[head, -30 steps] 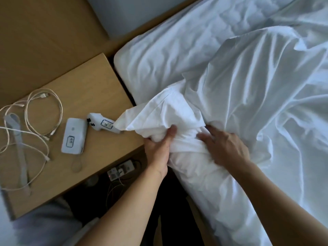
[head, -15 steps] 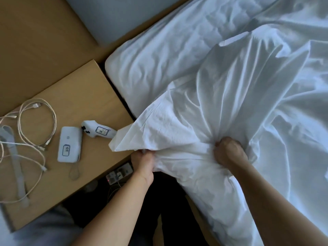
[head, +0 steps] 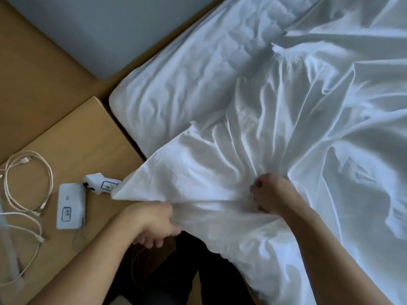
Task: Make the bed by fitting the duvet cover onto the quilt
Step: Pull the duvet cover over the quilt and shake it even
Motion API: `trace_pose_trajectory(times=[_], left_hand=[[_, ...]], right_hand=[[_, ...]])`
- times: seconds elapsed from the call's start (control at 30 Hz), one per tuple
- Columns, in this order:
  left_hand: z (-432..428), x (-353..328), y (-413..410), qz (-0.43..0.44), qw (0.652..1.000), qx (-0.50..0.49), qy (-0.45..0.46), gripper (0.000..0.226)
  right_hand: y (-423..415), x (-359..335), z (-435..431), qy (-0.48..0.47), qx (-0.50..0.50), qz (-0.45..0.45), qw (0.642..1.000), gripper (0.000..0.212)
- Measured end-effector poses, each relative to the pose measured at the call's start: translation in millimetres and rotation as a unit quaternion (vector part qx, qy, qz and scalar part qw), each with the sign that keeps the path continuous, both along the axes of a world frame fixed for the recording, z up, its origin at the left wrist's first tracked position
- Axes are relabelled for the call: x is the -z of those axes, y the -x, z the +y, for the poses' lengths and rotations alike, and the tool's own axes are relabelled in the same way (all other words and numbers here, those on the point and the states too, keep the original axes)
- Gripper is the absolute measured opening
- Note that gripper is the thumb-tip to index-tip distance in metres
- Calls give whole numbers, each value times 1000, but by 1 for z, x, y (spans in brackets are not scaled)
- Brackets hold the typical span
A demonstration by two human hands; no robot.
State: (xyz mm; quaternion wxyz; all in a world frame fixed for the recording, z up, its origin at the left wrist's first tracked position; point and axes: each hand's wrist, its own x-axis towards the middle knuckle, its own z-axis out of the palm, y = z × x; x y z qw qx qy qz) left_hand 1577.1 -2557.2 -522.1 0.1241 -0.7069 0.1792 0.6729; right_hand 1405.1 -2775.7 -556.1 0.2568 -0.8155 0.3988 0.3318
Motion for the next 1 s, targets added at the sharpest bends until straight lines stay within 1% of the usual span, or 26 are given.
trace_pose_trajectory(times=[0.03, 0.07, 0.1, 0.13, 0.17, 0.2, 0.23, 0.27, 0.3, 0.33, 0.37, 0.43, 0.5, 0.57, 0.6, 0.63, 0.7, 0.73, 0.77, 0.8, 0.83, 0.87, 0.9, 0.93, 0.97, 1.0], left_hand=[[-19, -10, -10, 3, 998, 1, 61, 35], [-45, -18, -22, -47, 987, -18, 156, 32], [-73, -21, -36, -148, 954, -31, 257, 30], [-106, -22, -47, -241, 912, -31, 330, 32], [-135, -18, -58, -296, 885, -21, 358, 40], [-160, -11, -64, -294, 892, -6, 343, 52], [-179, 0, -64, -259, 913, -5, 314, 63], [-193, 13, -57, -217, 935, -8, 281, 70], [-203, 26, -46, -197, 945, -5, 263, 74], [-209, 39, -34, -201, 944, 11, 261, 75], [-210, 51, -25, -221, 935, 22, 277, 72], [-203, 64, -19, -276, 905, 12, 323, 65], [-190, 68, -34, -318, 879, -14, 355, 59], [-176, 71, -58, -348, 862, -27, 368, 55], [-170, 72, -68, -351, 864, -44, 358, 54], [-166, 73, -73, -344, 874, -60, 338, 55], [-170, 75, -76, -301, 910, -38, 284, 60], [-178, 74, -78, -277, 920, -13, 277, 62], [-192, 70, -80, -257, 922, -5, 288, 67], [-212, 65, -83, -241, 915, -34, 322, 77], [-237, 56, -85, -218, 901, -98, 362, 87], [-265, 51, -85, -199, 885, -151, 393, 95], [-295, 47, -81, -180, 877, -172, 411, 100], [-323, 45, -72, -172, 879, -151, 419, 102], [-346, 46, -61, -182, 882, -100, 423, 96], [-360, 51, -52, -210, 881, -47, 422, 85]], right_hand=[[-13, -4, -3, 53, 92, -125, 987, 16], [-27, -10, -10, 142, 154, -225, 952, 13], [-39, -11, -24, 233, 173, -286, 913, 14], [-46, -11, -40, 296, 182, -288, 892, 28], [-48, -5, -59, 319, 205, -255, 889, 47], [-46, -1, -79, 304, 241, -197, 900, 64], [-39, 7, -98, 273, 278, -153, 908, 76], [-29, 14, -112, 236, 304, -117, 915, 82], [-15, 22, -123, 210, 310, -97, 922, 82], [-1, 28, -130, 192, 306, -91, 928, 79], [12, 32, -135, 188, 294, -96, 932, 77], [35, 34, -142, 175, 274, -117, 938, 76], [60, 30, -148, 179, 271, -135, 936, 79], [89, 28, -151, 171, 276, -127, 937, 82], [104, 29, -151, 159, 275, -103, 943, 81], [119, 29, -151, 143, 270, -71, 950, 76], [138, 28, -154, 127, 256, -18, 958, 47], [140, 26, -158, 151, 250, -3, 956, 35], [135, 26, -163, 196, 253, -6, 947, 29], [124, 26, -170, 247, 259, -31, 933, 26], [109, 29, -176, 288, 261, -62, 919, 26], [92, 32, -181, 306, 261, -81, 912, 30], [75, 35, -186, 301, 275, -87, 909, 34], [63, 40, -190, 287, 302, -85, 905, 37], [57, 47, -193, 267, 325, -74, 904, 35], [55, 54, -193, 246, 335, -62, 907, 32]])
